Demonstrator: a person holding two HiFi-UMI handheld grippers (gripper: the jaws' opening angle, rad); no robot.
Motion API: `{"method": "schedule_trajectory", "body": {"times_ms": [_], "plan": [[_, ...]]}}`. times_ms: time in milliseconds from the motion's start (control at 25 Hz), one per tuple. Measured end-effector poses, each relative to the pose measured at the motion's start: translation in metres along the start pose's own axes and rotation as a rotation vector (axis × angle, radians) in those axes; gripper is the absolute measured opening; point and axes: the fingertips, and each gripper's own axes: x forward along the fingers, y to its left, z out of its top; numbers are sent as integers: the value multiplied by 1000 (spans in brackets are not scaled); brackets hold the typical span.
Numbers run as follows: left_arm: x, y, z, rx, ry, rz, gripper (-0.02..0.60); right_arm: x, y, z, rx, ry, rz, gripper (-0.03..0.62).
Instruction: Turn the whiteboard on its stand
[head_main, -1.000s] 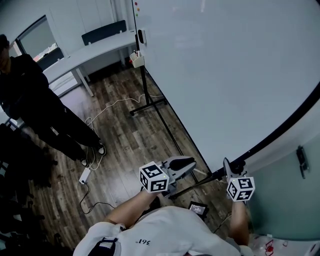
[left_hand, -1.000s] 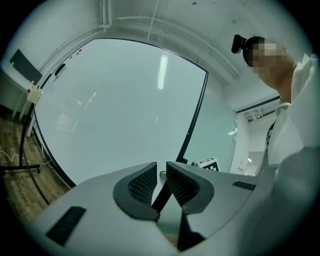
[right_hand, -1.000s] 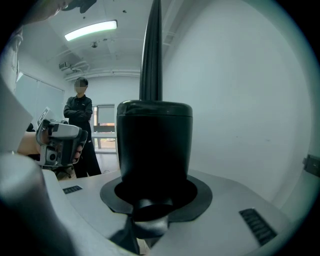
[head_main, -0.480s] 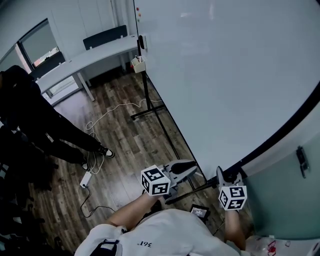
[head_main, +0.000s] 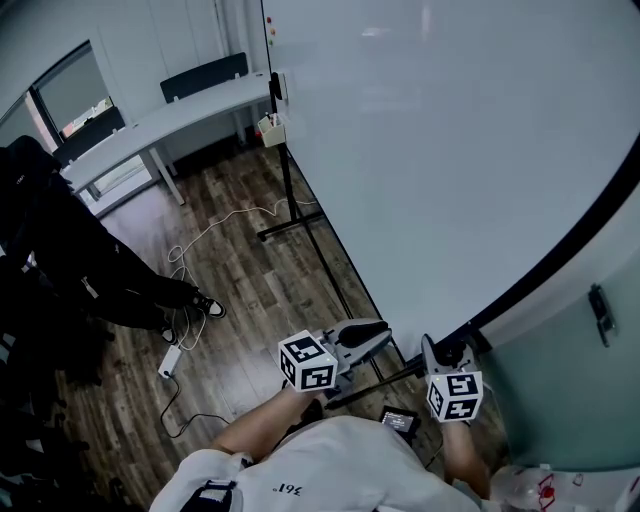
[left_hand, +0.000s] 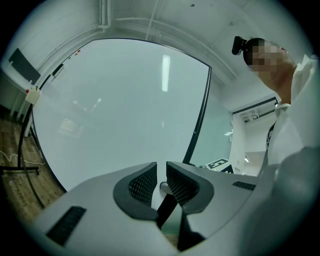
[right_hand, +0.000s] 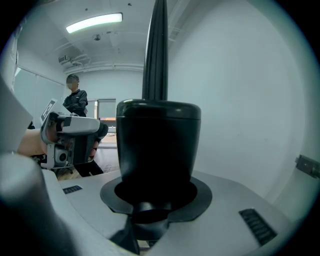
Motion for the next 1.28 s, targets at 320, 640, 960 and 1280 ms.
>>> {"method": "schedule_trajectory", "body": {"times_ms": [320, 640, 960, 1280], "plan": [[-1, 2, 7, -4, -1, 7, 48, 1, -4, 7, -3, 14, 5, 153], [2, 2, 7, -3, 6, 1, 48, 1, -5, 6, -28, 24, 21, 153], [2, 7, 6, 1, 5, 7, 48, 6, -13, 5, -71, 28, 62, 153], [2, 13, 1, -2, 5, 26, 48, 13, -33, 2, -101, 36, 90, 152]]}}
